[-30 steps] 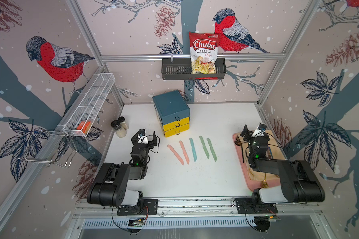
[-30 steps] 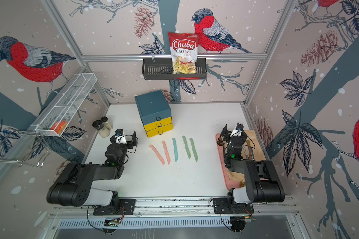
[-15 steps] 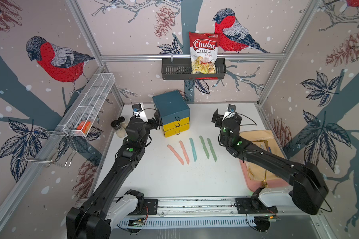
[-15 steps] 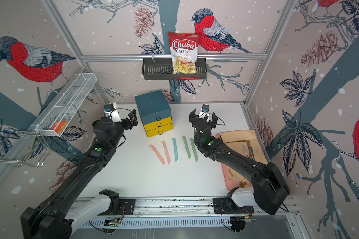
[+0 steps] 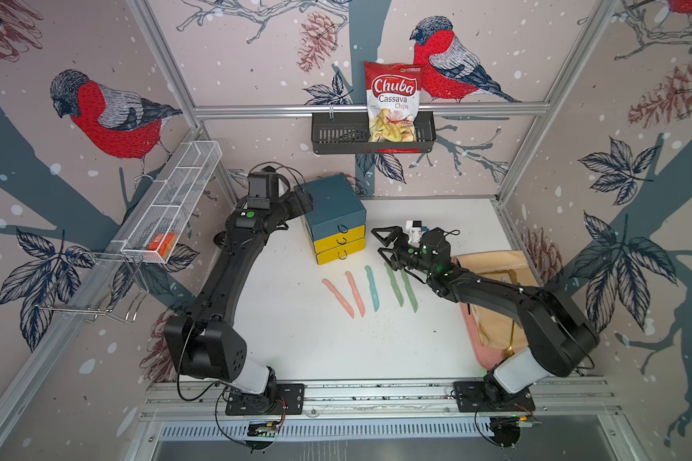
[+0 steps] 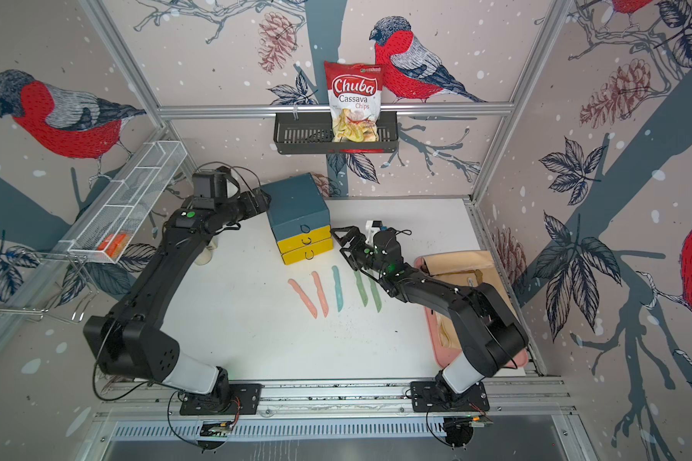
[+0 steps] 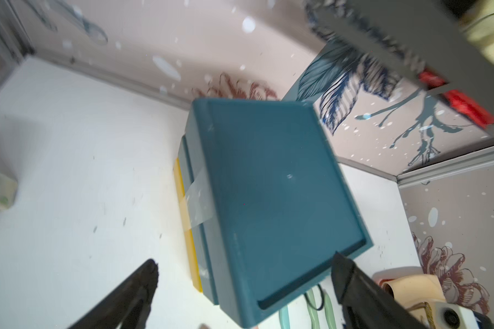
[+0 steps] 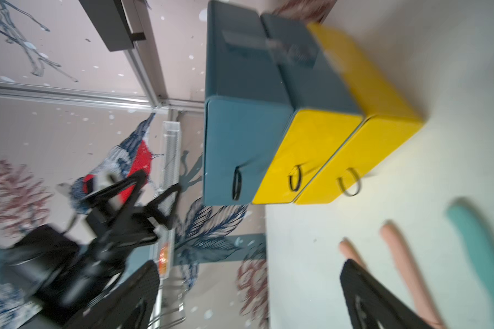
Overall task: Place the fruit knives into the drawer by color
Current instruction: Open the drawer in the storage box.
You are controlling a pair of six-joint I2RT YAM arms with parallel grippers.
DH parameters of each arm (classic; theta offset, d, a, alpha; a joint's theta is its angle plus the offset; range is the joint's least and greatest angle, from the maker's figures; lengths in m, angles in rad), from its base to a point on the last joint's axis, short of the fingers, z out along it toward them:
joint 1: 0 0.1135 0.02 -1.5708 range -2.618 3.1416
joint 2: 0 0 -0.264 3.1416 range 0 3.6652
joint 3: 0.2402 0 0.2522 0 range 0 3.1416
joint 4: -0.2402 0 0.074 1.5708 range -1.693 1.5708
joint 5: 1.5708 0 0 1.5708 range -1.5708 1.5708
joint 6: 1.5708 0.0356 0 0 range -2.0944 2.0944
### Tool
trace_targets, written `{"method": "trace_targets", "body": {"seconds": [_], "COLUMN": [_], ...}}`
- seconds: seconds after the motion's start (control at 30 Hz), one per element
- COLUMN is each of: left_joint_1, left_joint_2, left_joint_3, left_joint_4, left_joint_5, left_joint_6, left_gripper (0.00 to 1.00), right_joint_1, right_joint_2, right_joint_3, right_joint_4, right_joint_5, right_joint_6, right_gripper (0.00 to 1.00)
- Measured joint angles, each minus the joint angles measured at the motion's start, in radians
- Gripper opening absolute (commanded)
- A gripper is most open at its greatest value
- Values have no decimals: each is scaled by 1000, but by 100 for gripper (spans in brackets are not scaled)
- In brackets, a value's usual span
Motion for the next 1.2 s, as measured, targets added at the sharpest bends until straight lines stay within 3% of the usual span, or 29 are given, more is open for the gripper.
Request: {"method": "trace_targets", "body": {"seconds": [0.13,0.27,0.4,0.53,0.83,1.2], "left_joint_1": [28,47,54,58,58,58], "left_joint_2": [84,123,143,157,186,212], "left_joint_3": [0,-26,-27,-27,-8,19], "left_joint_4": [-16,-11,0,21,37,31], "left_joint_5": [163,251,297,329,353,356], "left_joint_6": [-32,-64,-67,-82,-82,-74], "left_gripper": [90,82,75,72,73,74], "right_joint_1": [28,48,56,54,33,36], "right_joint_2": [129,231,291,321,407,512], "right_joint_3": [51,113,156,194,263,359], "right_joint_4": [239,374,439,446,414,392], "right_joint_5": [-75,-100,-106,-109,-122,-145], "right_joint_6": [190,305,369,372,372,392], "right_gripper": [100,85,76,66,55,22]}}
